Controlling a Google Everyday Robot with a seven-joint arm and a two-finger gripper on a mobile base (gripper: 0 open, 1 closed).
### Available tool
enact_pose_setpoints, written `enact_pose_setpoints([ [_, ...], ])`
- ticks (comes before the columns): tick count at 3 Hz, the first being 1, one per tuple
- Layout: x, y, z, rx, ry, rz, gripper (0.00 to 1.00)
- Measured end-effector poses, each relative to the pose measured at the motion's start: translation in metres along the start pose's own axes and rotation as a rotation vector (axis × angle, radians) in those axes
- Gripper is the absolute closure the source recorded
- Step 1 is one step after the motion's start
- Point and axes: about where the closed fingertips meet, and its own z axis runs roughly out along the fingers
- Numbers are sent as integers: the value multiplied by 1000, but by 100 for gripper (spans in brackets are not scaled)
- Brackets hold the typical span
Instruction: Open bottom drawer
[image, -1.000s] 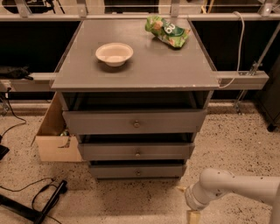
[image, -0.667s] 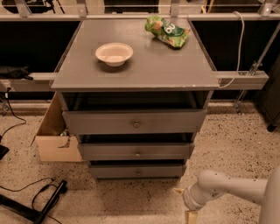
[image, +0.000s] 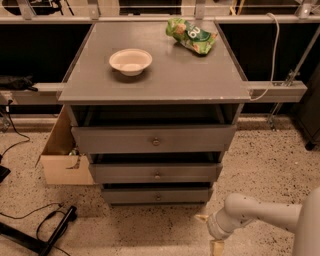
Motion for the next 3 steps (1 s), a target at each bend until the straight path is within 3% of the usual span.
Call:
enact_pose_setpoints([
  [2,-2,-36,33,-20,-34,-114,0],
  [3,5,-58,45,-10,-5,-139,0],
])
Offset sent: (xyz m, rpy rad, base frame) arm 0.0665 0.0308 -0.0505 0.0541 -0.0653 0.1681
